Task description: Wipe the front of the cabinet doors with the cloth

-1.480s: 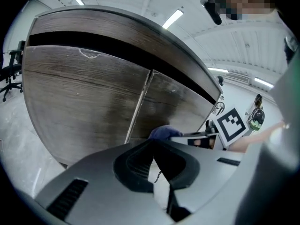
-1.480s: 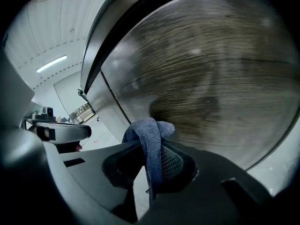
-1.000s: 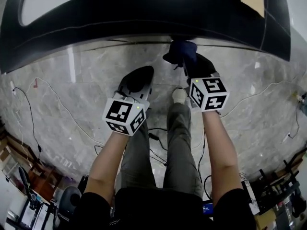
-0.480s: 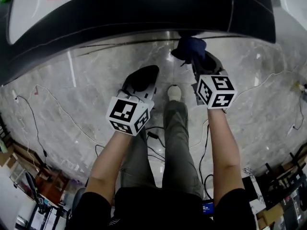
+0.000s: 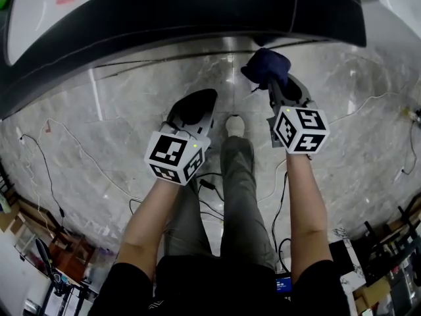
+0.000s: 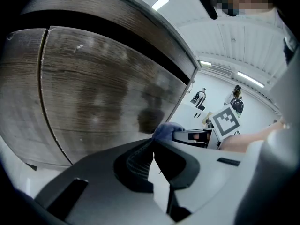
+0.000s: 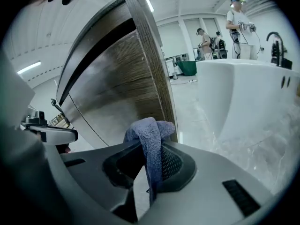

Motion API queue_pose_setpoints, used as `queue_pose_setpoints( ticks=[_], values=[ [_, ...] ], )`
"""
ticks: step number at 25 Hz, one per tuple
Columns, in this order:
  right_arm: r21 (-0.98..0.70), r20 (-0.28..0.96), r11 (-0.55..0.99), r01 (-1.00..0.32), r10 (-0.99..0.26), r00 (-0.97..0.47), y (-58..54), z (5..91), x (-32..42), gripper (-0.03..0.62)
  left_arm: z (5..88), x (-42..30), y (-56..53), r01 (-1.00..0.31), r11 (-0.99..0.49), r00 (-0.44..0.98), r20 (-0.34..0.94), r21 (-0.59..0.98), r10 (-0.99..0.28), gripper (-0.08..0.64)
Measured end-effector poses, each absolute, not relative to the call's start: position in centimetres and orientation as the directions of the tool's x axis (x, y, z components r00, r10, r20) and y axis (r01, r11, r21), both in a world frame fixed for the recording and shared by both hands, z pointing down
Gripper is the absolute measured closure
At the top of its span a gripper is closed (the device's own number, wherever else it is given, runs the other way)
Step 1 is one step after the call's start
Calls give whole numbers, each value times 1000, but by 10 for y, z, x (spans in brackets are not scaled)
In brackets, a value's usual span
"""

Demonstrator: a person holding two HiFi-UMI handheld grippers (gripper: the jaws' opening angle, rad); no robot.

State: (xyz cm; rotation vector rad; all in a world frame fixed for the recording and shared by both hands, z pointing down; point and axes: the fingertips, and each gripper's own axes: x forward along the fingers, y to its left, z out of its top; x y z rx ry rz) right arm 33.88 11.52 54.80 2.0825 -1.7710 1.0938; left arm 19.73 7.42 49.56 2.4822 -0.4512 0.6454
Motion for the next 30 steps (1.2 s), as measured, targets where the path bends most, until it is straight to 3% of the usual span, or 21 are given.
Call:
queue_pose_setpoints(
  ticks=[17,30],
  values=[
    [-359,597,-215,-908,-801,-47,95,506,230,522,465,84,32,-537,-749,800,514,387,-308,552],
    [-375,574,22,-927,-779,-251,39,485,95,522,452,-28,7,-648,-656,744,504,387,-438,552]
  ],
)
